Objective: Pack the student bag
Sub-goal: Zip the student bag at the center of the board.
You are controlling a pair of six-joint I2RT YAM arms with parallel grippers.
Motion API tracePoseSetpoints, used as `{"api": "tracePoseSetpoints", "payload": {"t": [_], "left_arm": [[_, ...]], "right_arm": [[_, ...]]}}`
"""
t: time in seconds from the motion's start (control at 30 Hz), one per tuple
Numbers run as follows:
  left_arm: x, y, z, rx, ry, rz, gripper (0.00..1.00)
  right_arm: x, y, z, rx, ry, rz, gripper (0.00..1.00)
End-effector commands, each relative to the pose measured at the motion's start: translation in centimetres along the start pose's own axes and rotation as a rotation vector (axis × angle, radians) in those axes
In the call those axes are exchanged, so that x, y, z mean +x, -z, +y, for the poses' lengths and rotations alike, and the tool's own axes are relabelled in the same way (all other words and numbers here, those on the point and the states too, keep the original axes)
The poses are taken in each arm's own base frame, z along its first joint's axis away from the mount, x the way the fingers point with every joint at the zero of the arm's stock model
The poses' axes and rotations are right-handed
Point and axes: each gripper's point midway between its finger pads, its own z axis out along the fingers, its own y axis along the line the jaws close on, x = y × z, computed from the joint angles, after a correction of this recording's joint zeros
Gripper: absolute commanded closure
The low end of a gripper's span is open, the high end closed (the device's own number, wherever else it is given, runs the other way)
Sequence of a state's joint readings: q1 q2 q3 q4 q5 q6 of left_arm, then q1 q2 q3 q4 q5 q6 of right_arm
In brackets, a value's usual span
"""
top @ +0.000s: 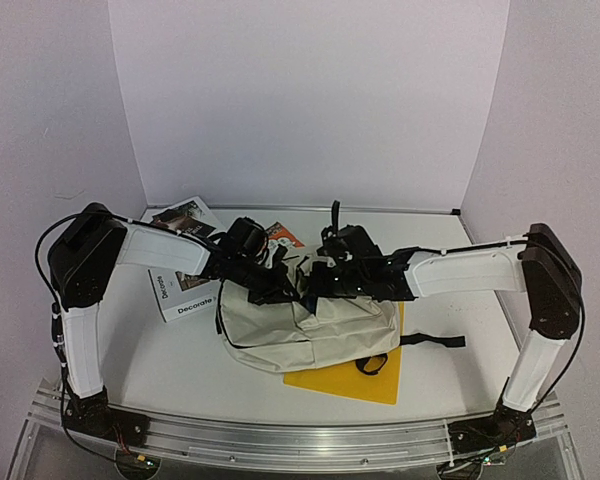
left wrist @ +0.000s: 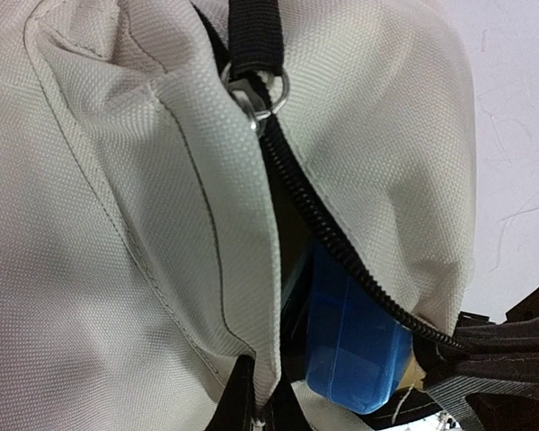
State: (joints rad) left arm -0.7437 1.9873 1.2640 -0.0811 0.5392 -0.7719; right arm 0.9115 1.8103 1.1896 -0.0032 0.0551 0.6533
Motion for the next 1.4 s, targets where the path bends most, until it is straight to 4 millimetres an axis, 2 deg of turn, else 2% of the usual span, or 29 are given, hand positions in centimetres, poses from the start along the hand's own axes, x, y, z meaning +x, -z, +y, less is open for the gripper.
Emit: {"api": "tracePoseSetpoints", "payload": {"t": [0.0, 0.1, 0.2, 0.23, 0.27, 0.33, 0.37, 0.4, 0.53, 0.67, 0.8, 0.83, 1.0, 1.13, 1.17, 1.23, 1.27, 1.37], "left_arm": [[-2.9, 1.7, -3.8, 0.06, -0.125, -0.109, 1.0], [-2.5, 1.6, -2.9, 0.036, -0.116, -0.108, 0.99], [-2.8, 2.9, -2.4, -0.004, -0.127, -0.151, 0.85], [-2.9, 3.4, -2.2, -0.02, -0.133, -0.162, 0.8], [-3.0, 3.9, -1.9, -0.034, -0.133, -0.165, 0.73], [-3.3, 4.8, -1.6, -0.049, -0.134, -0.172, 0.66], [-3.3, 5.1, -1.6, -0.055, -0.135, -0.175, 0.63], [-3.4, 5.9, -1.3, -0.072, -0.134, -0.18, 0.59], [-3.7, 8.4, -0.6, -0.119, -0.139, -0.211, 0.48], [-5.2, 10.4, 0.4, -0.156, -0.132, -0.247, 0.34], [-6.9, 10.7, 0.8, -0.154, -0.114, -0.259, 0.26], [-7.4, 10.4, 0.6, -0.145, -0.116, -0.26, 0.24], [-9.0, 9.2, -0.5, -0.075, -0.108, -0.279, 0.24], [-9.2, 7.7, -1.1, -0.002, -0.098, -0.244, 0.24], [-9.2, 7.1, -1.1, 0.02, -0.09, -0.231, 0.24], [-9.1, 6.6, -1.1, 0.035, -0.089, -0.217, 0.24], [-9.0, 6.2, -1.1, 0.05, -0.084, -0.205, 0.24], [-8.7, 5.1, -1.0, 0.078, -0.075, -0.177, 0.23]], "right_arm": [[1.4, -0.6, 5.0, -0.142, 0.008, 0.048, 1.0], [2.2, -1.3, 4.9, -0.133, -0.002, 0.066, 0.98], [1.4, -0.5, 5.0, -0.133, 0.005, 0.042, 0.86], [1.0, -0.1, 5.1, -0.135, 0.013, 0.028, 0.78], [0.2, 0.6, 5.4, -0.14, 0.02, 0.008, 0.71], [-0.8, 1.6, 5.6, -0.138, 0.042, -0.02, 0.6], [-1.3, 2.1, 5.6, -0.133, 0.048, -0.035, 0.57], [-2.6, 3.3, 5.7, -0.116, 0.064, -0.069, 0.51], [-6.0, 6.0, 5.3, -0.045, 0.089, -0.16, 0.4], [-8.2, 6.1, 4.7, -0.01, 0.085, -0.191, 0.36], [-9.6, 4.6, 3.7, 0.003, 0.08, -0.186, 0.35], [-9.5, 3.5, 3.3, 0.001, 0.089, -0.163, 0.35], [-8.7, -0.1, 2.2, 0.001, 0.104, -0.095, 0.56], [-5.9, -1.8, 1.5, -0.013, 0.094, -0.009, 0.73], [-4.7, -2.0, 1.4, -0.028, 0.081, 0.027, 0.76], [-3.6, -2.1, 1.1, -0.033, 0.073, 0.058, 0.78], [-2.4, -2.4, 0.7, -0.035, 0.06, 0.089, 0.8], [-0.9, -2.8, 0.0, -0.025, 0.042, 0.124, 0.81]]}}
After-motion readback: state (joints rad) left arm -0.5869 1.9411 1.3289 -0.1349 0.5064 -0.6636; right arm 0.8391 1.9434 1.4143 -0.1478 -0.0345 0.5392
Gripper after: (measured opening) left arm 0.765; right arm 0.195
